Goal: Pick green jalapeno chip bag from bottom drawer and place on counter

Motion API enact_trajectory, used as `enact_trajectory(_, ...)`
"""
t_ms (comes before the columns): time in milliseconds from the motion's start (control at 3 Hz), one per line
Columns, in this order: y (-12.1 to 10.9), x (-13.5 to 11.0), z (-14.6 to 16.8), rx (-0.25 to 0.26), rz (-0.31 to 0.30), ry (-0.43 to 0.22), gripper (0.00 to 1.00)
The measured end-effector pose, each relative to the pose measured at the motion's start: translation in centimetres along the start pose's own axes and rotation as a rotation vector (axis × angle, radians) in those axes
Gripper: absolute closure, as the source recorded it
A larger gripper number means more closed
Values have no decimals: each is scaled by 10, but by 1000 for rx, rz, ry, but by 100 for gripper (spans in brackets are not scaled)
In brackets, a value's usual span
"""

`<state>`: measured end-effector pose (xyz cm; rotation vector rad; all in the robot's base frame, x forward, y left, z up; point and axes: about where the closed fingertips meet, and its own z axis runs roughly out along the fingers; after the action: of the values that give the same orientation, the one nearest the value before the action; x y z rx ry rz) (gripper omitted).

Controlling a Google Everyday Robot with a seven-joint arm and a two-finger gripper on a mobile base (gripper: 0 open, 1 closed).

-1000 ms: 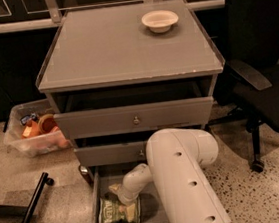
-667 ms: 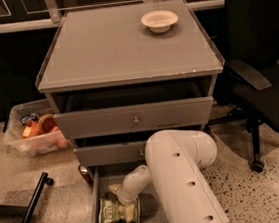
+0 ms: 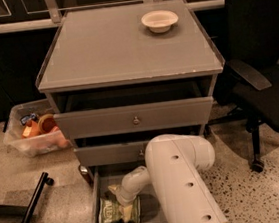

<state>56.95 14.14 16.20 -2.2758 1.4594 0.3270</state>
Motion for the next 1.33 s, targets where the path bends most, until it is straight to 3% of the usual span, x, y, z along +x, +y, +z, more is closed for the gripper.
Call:
enact_trajectory(667,-4,12,22,-39,78,-51,0)
enact_trajectory(1333,-4,20,43,-101,139,-90,42)
